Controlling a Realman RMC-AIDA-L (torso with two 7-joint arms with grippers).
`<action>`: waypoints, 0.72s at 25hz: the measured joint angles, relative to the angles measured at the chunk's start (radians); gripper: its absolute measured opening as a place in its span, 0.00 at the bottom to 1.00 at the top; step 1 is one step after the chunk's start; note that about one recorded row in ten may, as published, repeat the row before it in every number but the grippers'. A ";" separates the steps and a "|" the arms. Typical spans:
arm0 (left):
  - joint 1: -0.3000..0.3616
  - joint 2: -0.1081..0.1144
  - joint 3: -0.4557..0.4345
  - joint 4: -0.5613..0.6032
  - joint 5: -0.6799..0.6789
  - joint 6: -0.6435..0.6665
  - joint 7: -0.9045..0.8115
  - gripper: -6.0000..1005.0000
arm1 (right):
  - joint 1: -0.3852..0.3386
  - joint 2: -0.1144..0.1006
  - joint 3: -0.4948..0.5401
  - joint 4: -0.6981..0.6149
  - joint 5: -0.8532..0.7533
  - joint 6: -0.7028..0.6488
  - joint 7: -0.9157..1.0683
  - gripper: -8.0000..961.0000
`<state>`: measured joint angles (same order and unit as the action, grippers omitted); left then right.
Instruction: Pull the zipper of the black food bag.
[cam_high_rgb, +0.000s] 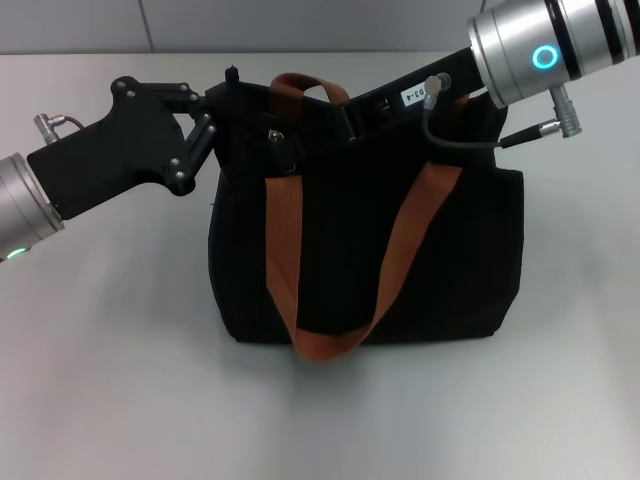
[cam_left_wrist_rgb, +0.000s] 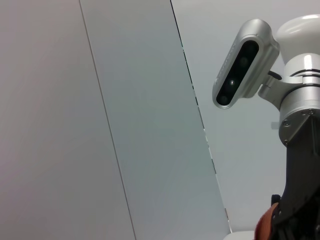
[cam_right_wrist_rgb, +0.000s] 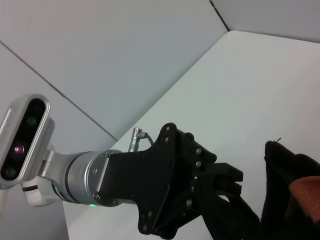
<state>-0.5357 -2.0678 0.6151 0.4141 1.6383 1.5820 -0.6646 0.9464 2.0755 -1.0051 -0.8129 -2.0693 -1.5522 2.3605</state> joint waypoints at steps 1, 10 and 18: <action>-0.001 0.000 0.000 0.000 0.000 0.002 0.000 0.03 | 0.000 0.000 -0.003 0.001 0.000 0.004 0.003 0.19; -0.001 0.000 0.000 0.000 0.000 0.006 0.002 0.03 | 0.006 0.000 -0.007 0.005 0.001 0.006 0.005 0.11; -0.001 0.000 0.000 0.000 0.000 0.006 0.002 0.03 | 0.007 0.000 -0.007 0.010 0.001 0.020 0.008 0.09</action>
<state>-0.5370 -2.0678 0.6151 0.4141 1.6383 1.5877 -0.6626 0.9538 2.0755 -1.0116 -0.8033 -2.0688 -1.5320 2.3687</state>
